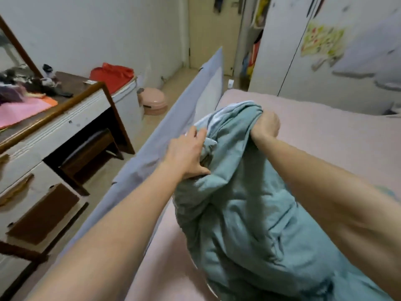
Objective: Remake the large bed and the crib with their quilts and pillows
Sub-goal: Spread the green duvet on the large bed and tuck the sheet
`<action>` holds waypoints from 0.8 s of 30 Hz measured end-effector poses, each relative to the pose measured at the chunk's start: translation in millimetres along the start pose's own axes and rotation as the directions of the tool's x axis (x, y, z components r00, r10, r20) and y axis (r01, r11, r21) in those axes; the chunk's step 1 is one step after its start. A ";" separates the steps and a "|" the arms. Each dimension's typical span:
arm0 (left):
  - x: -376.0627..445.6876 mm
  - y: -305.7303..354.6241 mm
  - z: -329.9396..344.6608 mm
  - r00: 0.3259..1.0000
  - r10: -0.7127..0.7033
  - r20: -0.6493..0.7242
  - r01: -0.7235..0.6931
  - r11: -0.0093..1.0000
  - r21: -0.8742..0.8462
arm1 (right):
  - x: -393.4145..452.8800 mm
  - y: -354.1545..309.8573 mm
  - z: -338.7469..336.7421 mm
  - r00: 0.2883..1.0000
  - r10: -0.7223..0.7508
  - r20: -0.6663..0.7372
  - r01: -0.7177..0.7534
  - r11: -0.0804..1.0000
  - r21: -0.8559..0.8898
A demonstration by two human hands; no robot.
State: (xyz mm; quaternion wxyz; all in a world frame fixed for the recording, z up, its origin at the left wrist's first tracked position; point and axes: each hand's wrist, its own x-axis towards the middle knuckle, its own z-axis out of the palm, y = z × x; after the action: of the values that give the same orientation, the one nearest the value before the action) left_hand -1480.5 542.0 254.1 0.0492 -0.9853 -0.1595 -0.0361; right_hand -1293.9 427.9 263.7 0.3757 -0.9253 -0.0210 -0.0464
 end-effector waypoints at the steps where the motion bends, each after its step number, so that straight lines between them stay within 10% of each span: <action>1: 33.1 1.3 4.0 0.999 -0.010 0.031 0.010 1.000 0.010 | 15.3 -12.6 7.5 0.993 0.094 -0.068 -0.087 0.990 0.107; 6: 140.0 29.4 48.1 0.957 -0.227 0.180 0.276 0.901 -0.333 | 83.3 -5.5 38.1 0.939 0.320 -0.122 -0.225 0.845 0.486; 9: 176.3 40.9 97.1 0.926 -0.261 0.272 0.367 0.790 -0.492 | 99.1 64.3 63.9 0.962 -0.268 0.053 0.259 0.956 0.135; 11: 178.6 44.0 138.9 0.918 -0.260 0.298 0.373 0.820 -0.434 | 98.0 118.0 78.3 0.791 -0.447 0.417 0.512 0.858 -0.051; 14: 174.5 53.1 199.0 0.950 -0.174 0.260 0.257 0.909 -0.327 | 100.1 187.3 101.6 0.487 -0.297 0.821 0.626 0.774 -0.091; 17: 174.5 58.6 242.6 0.962 0.006 0.274 0.087 0.941 -0.326 | 89.8 234.3 134.9 0.261 -0.163 0.952 0.779 0.618 -0.108; 21: 163.8 65.0 294.9 0.664 0.232 0.711 0.192 0.866 -0.461 | 56.2 280.9 190.1 0.144 -0.185 0.972 0.914 0.402 -0.059; 24: 128.6 79.5 325.5 0.496 0.190 0.847 0.183 0.931 -0.316 | 24.8 298.3 241.7 0.194 -0.349 0.917 0.944 0.322 -0.077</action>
State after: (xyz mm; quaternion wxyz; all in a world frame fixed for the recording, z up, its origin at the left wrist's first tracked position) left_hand -1315.5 542.2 -64.7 -0.2216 -0.8599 -0.1508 0.4345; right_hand -1230.2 382.7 -113.0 -0.0920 -0.7793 -0.5926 0.1817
